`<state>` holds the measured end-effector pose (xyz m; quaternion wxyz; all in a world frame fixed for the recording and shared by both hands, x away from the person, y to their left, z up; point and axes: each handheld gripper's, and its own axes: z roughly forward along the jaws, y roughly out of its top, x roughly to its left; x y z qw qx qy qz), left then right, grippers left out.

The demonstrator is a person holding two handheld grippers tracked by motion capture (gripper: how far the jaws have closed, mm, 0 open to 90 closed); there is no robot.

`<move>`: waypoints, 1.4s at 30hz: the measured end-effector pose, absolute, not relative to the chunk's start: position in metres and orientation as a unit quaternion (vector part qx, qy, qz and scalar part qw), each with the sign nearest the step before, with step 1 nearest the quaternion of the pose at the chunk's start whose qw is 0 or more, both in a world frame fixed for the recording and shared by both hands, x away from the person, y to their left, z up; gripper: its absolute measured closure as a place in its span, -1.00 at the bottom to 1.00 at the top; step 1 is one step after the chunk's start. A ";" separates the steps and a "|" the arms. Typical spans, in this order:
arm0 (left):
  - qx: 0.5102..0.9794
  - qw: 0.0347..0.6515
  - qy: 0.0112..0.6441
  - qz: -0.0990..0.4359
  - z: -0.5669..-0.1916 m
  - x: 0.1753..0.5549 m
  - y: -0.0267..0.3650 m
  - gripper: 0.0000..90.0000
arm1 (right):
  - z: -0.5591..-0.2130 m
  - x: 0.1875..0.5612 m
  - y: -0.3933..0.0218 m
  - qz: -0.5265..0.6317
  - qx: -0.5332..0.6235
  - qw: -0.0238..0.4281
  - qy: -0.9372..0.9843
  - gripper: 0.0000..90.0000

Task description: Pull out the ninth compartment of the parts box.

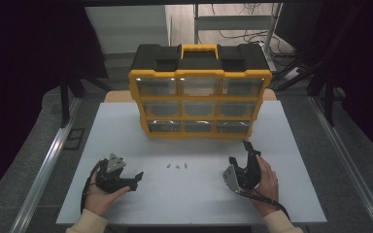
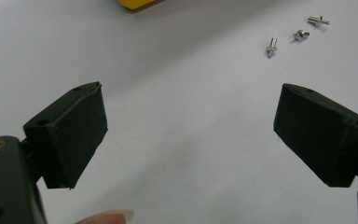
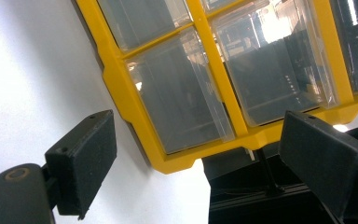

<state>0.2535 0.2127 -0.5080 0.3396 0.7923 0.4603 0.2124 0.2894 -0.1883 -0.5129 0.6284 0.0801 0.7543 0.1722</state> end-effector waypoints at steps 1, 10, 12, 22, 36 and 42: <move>0.792 0.340 0.460 0.213 -0.508 0.254 0.213 -0.78 | -0.514 0.290 -0.188 0.176 0.084 0.630 0.752 -0.75; 0.792 0.340 0.460 0.212 -0.508 0.254 0.213 -0.78 | -0.513 0.292 -0.186 0.178 0.085 0.632 0.750 -0.75; 0.793 0.339 0.460 0.212 -0.508 0.254 0.213 -0.78 | -0.512 0.293 -0.186 0.178 0.085 0.630 0.751 -0.75; 0.793 0.339 0.460 0.213 -0.508 0.254 0.213 -0.78 | -0.510 0.298 -0.187 0.180 0.091 0.635 0.745 -0.74; 0.793 0.340 0.459 0.211 -0.508 0.254 0.213 -0.78 | -0.512 0.305 -0.184 0.177 0.093 0.640 0.742 -0.72; 0.793 0.340 0.459 0.211 -0.508 0.254 0.213 -0.78 | -0.512 0.309 -0.183 0.175 0.088 0.641 0.742 -0.72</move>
